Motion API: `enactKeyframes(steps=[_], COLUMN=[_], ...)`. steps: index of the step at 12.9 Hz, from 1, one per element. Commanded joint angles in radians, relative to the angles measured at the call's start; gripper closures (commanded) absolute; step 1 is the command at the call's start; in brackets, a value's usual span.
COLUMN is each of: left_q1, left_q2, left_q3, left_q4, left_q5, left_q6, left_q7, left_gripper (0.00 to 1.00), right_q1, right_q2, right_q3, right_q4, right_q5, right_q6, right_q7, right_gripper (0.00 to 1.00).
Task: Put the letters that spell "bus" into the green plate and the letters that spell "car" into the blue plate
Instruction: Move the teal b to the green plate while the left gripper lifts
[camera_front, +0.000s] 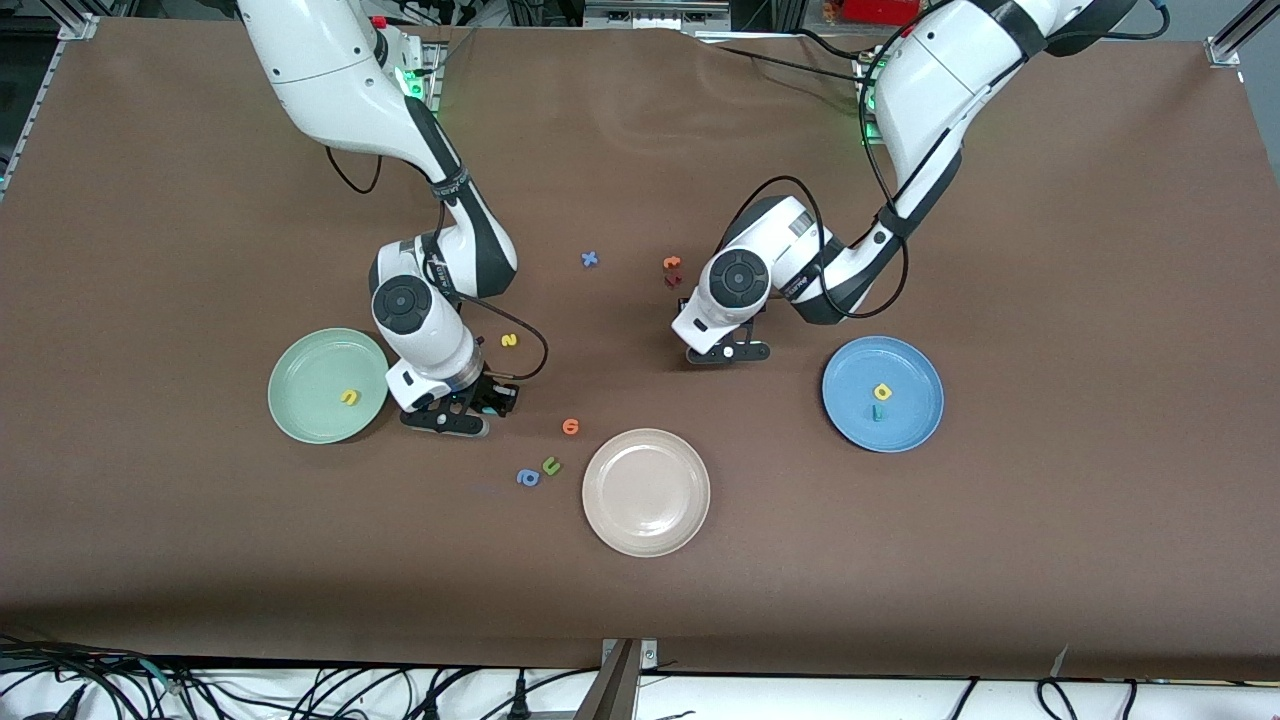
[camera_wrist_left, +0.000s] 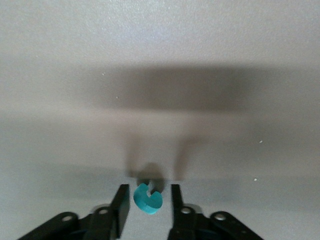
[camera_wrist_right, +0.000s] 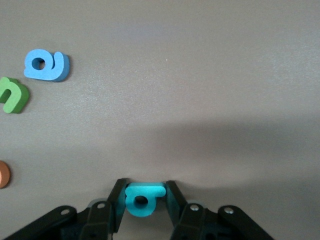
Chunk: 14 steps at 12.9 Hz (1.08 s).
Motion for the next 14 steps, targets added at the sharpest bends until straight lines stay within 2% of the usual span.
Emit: enactKeyframes(steps=[1, 3, 5, 6, 7, 8, 10, 12, 14], left_q1=[-0.002, -0.005, -0.007, -0.004, 0.001, 0.007, 0.024, 0.062, 0.141], left_q2=[-0.011, -0.007, -0.007, -0.007, -0.008, -0.011, -0.036, -0.105, -0.162], left_q3=[-0.007, -0.007, -0.007, -0.007, -0.007, -0.007, -0.009, -0.009, -0.007], left_q4=[-0.031, -0.035, -0.035, -0.035, -0.035, -0.031, -0.020, -0.017, -0.009], left_q5=[-0.009, -0.009, -0.009, -0.009, -0.009, -0.009, -0.009, -0.009, -0.009], left_q6=[0.008, 0.008, 0.008, 0.008, 0.004, -0.001, -0.041, -0.128, -0.243], left_q7=[0.010, 0.004, 0.004, 0.005, 0.010, 0.015, 0.015, 0.043, 0.205], left_gripper=[0.72, 0.72, 0.72, 0.80, 0.95, 1.00, 1.00, 1.00, 1.00], right_q1=[0.004, 0.004, 0.003, 0.001, -0.002, -0.014, -0.037, -0.062, -0.080], right_q2=[0.006, 0.003, -0.008, -0.023, -0.039, -0.059, -0.097, -0.119, -0.119], right_q3=[0.000, 0.000, 0.000, -0.009, -0.023, -0.029, -0.051, -0.078, -0.118], right_q4=[0.001, 0.001, 0.001, 0.004, 0.013, 0.024, 0.032, 0.026, 0.006], right_q5=[0.010, 0.012, 0.010, 0.012, 0.016, 0.020, 0.021, 0.021, 0.020], right_q6=[-0.008, -0.009, -0.017, -0.043, -0.090, -0.139, -0.216, -0.268, -0.281], right_q7=[-0.015, -0.027, -0.032, -0.042, -0.064, -0.099, -0.186, -0.299, -0.419], right_gripper=[0.72, 0.81, 0.81, 0.81, 0.81, 0.81, 0.81, 0.81, 0.79])
